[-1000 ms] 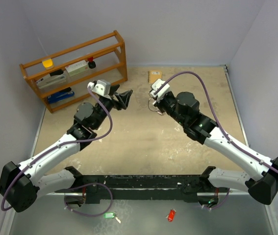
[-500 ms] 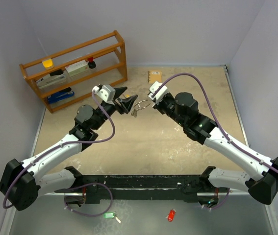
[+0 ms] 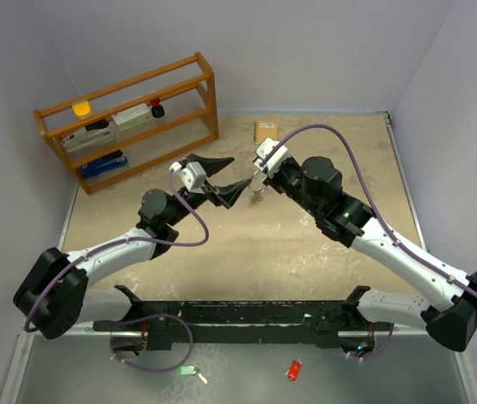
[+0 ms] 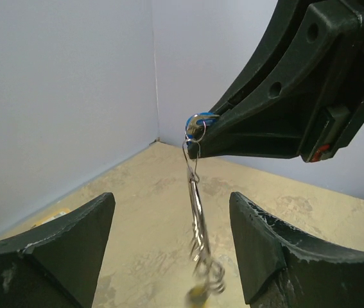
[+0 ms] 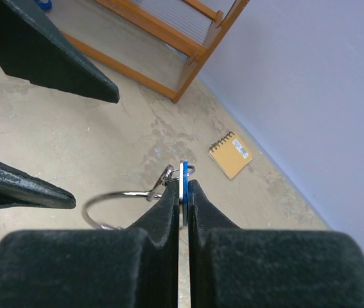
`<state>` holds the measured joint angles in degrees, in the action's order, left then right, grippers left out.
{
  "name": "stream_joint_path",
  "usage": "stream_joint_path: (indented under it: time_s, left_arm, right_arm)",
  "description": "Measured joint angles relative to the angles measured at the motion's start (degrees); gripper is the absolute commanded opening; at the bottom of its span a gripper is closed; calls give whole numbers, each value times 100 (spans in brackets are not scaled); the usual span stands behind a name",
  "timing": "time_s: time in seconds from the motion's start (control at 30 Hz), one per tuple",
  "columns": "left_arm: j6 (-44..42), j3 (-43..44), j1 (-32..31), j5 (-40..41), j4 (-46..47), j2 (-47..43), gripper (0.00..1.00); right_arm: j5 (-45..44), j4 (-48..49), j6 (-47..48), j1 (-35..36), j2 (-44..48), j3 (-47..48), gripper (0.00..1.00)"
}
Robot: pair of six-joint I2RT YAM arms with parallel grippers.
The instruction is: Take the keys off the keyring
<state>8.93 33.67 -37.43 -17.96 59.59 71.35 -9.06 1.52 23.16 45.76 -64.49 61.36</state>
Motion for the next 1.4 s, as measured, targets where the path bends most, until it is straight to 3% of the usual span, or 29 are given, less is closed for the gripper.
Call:
stream_joint_path:
  time_s: [0.83, 1.4]
  left_arm:
    - [-83, 175, -389, 186, 1152, 1106, 70]
    - [-247, 192, -468, 693, 1709, 1233, 51]
  right_arm:
    - [-33, -179, 46, 87, -9, 203, 0]
    - [-39, -214, 46, 151, -11, 205, 0]
